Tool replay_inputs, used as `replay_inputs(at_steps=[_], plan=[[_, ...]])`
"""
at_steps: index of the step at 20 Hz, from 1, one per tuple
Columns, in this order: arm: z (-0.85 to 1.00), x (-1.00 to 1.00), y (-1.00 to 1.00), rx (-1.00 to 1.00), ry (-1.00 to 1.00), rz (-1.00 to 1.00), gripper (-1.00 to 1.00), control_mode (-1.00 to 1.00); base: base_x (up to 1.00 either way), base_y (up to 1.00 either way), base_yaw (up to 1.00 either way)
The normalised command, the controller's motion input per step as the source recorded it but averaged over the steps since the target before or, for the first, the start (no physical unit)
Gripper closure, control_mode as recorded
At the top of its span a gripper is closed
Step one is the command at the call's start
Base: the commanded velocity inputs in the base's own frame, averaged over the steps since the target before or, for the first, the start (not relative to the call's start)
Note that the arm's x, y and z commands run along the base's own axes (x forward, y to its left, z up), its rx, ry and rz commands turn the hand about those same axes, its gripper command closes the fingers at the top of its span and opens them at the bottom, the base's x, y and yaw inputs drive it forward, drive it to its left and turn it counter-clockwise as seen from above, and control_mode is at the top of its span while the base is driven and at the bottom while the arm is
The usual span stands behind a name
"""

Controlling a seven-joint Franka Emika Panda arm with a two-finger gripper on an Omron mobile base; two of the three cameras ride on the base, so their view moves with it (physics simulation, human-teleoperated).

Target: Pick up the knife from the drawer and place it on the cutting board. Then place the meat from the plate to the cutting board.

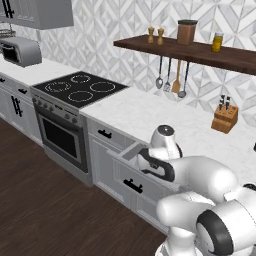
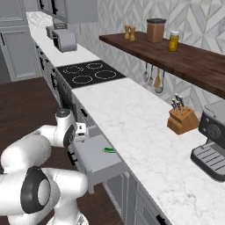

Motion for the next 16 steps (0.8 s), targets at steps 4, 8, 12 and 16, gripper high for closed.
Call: replay_inputs(at_steps=[4,8,12,16], plan=[[-0.34,0.46,0.0,0.0,0.0,0.0,-1.0,-1.0,0.0,0.0,0.0],[-0.26,0.13,0.0,0.0,0.01,0.0,-1.0,-1.0,0.0,0.0,0.0],[-0.33,0.03,0.0,0.0,0.0,0.06,-1.0,-1.0,0.0,0.0,0.0],[-0.28,0.02,0.0,0.0,0.01,0.04,-1.0,-1.0,0.0,0.0,0.0]])
